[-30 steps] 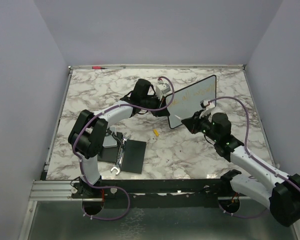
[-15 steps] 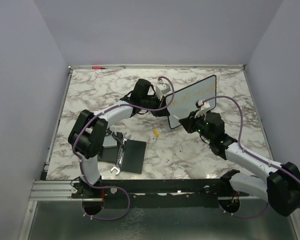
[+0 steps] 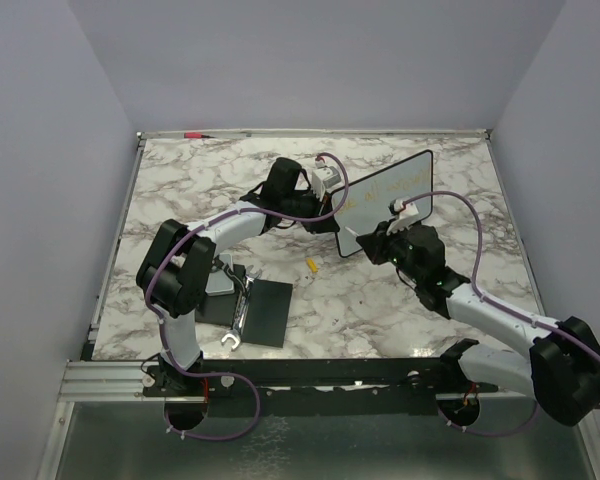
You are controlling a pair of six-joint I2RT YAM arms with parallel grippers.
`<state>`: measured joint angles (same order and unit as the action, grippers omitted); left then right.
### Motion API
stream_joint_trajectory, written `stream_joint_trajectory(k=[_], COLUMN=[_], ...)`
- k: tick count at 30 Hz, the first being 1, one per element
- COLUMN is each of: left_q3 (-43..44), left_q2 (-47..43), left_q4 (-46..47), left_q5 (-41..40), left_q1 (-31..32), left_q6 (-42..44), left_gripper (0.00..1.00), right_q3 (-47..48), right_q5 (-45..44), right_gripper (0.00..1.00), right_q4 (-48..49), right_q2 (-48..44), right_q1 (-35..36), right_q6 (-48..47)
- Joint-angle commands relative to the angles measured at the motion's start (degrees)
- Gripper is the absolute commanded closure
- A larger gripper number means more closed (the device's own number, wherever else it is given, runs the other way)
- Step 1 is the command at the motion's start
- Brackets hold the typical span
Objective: Write a sentence on the whiteboard
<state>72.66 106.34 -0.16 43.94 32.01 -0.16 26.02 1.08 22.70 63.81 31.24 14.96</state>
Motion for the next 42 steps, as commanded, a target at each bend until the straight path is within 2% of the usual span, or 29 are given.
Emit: stream_joint_trajectory(k=[1,17,26,42], left_q3=[0.9,0.8,0.8,0.8], left_q2=[-0.1,-0.3,-0.5,-0.6], left_q4=[-1.2,-1.2,-1.2,-1.2], left_q5=[-0.3,-0.3,-0.3,-0.1], left_q1=[0.6,0.6,0.6,0.7], left_q6=[0.5,0.5,0.6,0.6], left_gripper=[1.0,1.0,1.0,1.0], right_q3=[-0.2,-2.1,-1.2,0.5], right_q5=[-3.9,-6.7,-6.5,-7.6], right_gripper=[0.99,0.99,0.99,0.99], right_q4=[0.8,-2.1,-2.6,0.9], right_q2=[1.1,0.2,-5.0,-2.2], right_q1=[0.6,1.0,1.1,1.1], right_q6=[-0.6,-0.3,-0.1,-1.3])
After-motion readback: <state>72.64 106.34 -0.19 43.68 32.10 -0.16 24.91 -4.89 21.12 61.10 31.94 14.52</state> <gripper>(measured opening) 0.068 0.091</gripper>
